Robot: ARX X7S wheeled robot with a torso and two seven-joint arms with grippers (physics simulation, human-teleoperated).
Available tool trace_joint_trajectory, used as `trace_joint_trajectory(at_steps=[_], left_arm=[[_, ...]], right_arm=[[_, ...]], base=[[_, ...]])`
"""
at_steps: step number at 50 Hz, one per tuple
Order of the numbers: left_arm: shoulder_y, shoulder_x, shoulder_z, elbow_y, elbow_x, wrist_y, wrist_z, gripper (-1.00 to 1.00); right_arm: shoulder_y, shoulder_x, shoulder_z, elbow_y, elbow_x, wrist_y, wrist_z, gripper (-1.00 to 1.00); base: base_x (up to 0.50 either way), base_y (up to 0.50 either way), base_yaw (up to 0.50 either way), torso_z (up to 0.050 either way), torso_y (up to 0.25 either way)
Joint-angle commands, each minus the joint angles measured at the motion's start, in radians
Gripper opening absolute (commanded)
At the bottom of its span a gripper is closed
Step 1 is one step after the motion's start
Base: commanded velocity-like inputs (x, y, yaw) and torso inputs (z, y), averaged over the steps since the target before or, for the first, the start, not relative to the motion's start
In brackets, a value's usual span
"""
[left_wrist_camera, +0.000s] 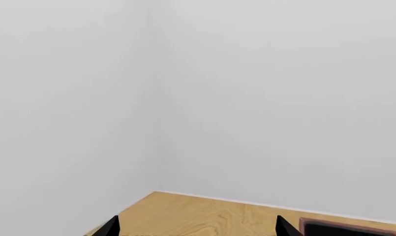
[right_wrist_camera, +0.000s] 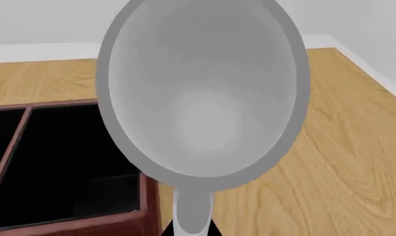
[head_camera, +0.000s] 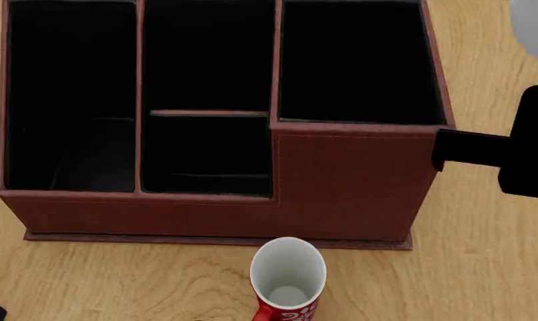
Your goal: Pick up the white mug and place it to the right of the caddy.
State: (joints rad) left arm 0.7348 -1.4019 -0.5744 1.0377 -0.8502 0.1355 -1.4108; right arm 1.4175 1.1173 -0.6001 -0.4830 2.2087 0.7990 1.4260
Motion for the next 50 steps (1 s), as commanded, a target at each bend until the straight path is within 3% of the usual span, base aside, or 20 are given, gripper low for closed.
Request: trace_joint_trajectory(at_steps=[1,22,50], left_arm=[[-0.028,-0.011,0.039,-0.007,0.003,0.007,-0.005,1.00],[-0.081,-0.014,0.085,-0.008,-0.003,-0.006,-0.010,1.00],[-0.135,-0.134,0.256,-0.065,0.038,0.101,-0.095,1.00]], right_arm=[[-0.051,0.032,-0.008,0.000,-0.045,0.001,-0.027,-1.00],[-0.170,0.029,-0.051,0.022,-0.124,-0.026,-0.097,-1.00],[-0.369,0.013,-0.101,0.092,-0.256,-0.112,-0.231,-1.00]], base=[[0.00,0.00,0.00,0.000,0.000],[0.00,0.00,0.00,0.000,0.000],[0.00,0.00,0.00,0.000,0.001]])
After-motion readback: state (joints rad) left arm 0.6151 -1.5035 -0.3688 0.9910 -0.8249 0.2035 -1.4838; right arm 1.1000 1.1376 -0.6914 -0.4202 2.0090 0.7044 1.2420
